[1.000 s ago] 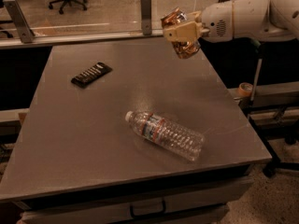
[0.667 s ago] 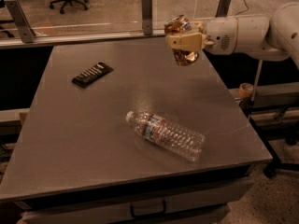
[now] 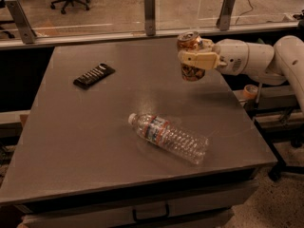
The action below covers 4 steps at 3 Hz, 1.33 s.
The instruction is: Place orange can upright
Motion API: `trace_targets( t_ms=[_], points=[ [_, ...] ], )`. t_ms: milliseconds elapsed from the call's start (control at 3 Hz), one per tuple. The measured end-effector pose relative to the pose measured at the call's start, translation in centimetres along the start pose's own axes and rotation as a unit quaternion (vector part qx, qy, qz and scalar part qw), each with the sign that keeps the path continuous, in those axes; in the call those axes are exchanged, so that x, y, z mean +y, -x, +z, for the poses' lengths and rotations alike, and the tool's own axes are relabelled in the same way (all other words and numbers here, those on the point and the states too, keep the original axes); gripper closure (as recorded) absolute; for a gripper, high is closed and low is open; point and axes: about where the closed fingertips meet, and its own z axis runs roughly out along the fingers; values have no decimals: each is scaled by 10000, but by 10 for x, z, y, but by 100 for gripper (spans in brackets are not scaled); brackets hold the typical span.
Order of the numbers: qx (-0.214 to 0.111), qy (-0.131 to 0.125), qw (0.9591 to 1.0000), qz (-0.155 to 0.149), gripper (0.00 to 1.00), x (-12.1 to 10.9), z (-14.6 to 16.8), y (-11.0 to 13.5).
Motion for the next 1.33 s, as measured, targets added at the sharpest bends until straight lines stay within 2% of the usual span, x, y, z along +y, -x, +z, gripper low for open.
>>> trace_targets(
  t_ms=[667,1000,1333],
  points=[
    [-446,462,9978,147,100,9,-19,-26],
    [-424,616,9972,23,82,11,-21,-32],
    [-447,650,9969,-27,59,11,-26,-39]
  ],
)
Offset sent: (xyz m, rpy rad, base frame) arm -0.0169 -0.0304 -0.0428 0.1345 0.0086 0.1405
